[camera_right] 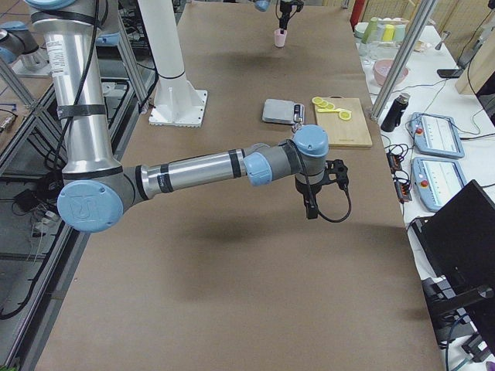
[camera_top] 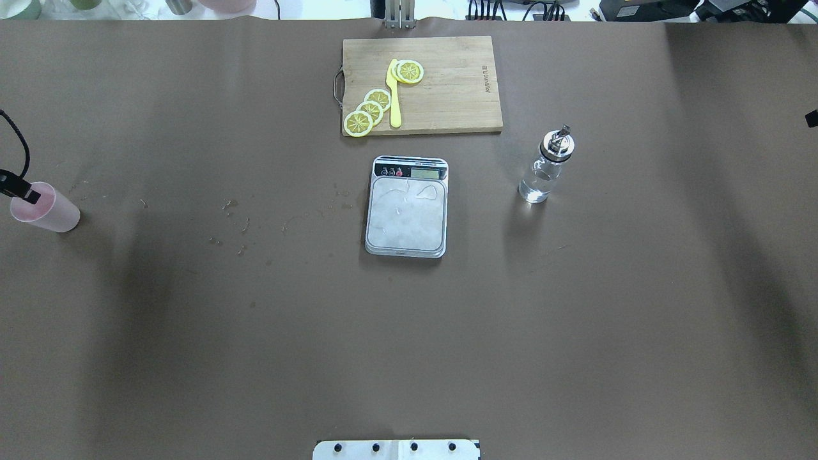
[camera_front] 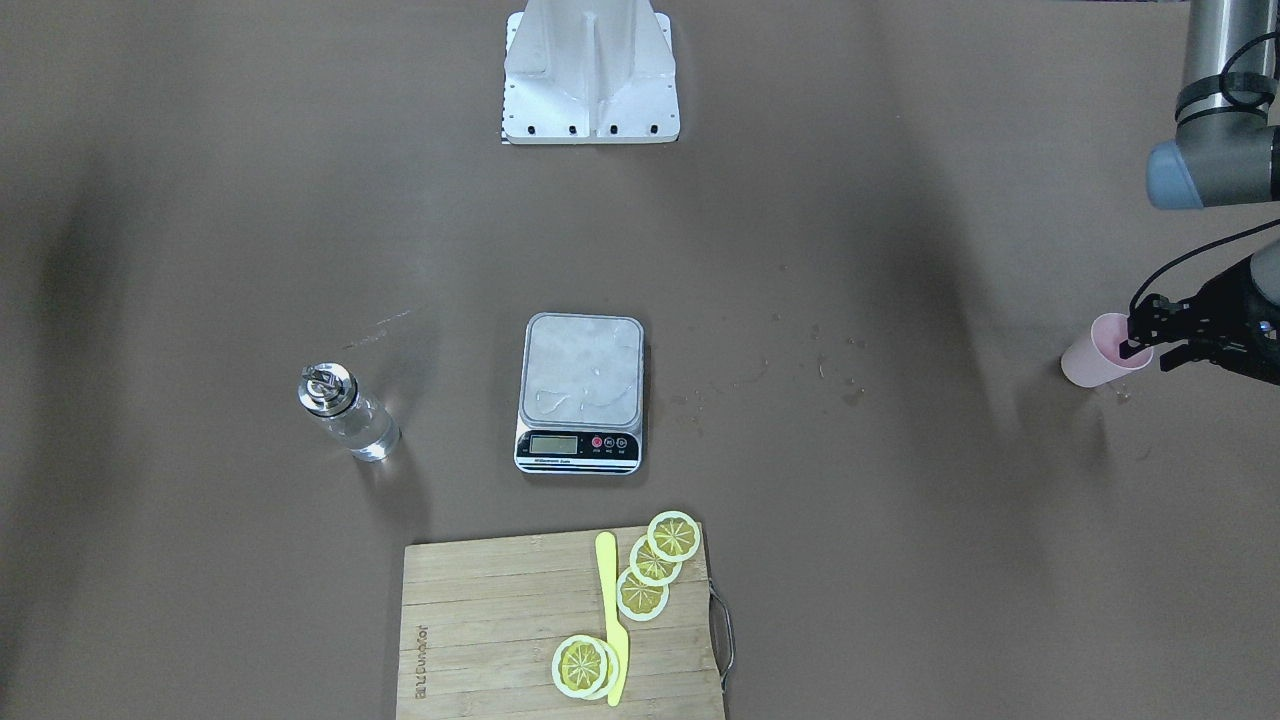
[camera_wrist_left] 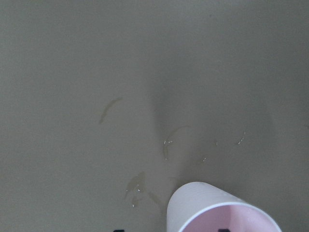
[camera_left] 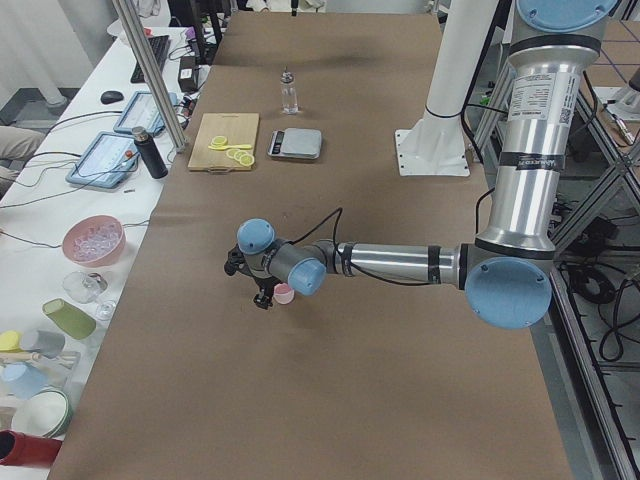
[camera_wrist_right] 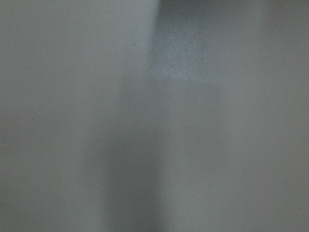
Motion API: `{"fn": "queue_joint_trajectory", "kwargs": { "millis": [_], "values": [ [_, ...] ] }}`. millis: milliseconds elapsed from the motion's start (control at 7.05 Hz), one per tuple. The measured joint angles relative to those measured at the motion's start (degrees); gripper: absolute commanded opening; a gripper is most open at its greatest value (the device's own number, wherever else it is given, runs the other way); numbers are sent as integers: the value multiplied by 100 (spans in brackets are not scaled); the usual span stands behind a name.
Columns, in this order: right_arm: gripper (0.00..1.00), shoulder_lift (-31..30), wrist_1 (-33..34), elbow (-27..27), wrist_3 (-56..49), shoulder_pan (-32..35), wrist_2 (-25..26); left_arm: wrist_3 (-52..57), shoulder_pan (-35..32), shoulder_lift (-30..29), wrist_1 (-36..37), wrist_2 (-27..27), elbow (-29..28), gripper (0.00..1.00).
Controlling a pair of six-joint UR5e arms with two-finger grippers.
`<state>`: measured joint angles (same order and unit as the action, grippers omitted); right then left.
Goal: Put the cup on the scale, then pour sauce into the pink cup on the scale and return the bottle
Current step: 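Reach the left gripper to the pink cup and grasp it, then carry the pink cup over the scale with left gripper while right arm reaches in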
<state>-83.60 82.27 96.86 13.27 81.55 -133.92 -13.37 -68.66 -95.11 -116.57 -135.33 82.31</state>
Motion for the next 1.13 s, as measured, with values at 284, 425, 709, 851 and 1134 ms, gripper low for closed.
{"fn": "queue_joint_trajectory", "kwargs": {
  "millis": [284,425,709,851,1134],
  "values": [
    [100,1,2,-7,0,-13,12,18,48,-12,8,7,-15,0],
    [100,2,6,-9,0,-18,14,12,69,-34,14,6,-9,0],
    [100,0,7,-9,0,-23,8,-137,73,-224,244,-103,263,0],
    [100,-8,3,-8,0,-25,4,-295,73,-427,733,-193,613,0],
    [100,-27,-5,-2,0,-32,-5,-792,121,-1035,2145,-244,1474,0]
  ]
}}
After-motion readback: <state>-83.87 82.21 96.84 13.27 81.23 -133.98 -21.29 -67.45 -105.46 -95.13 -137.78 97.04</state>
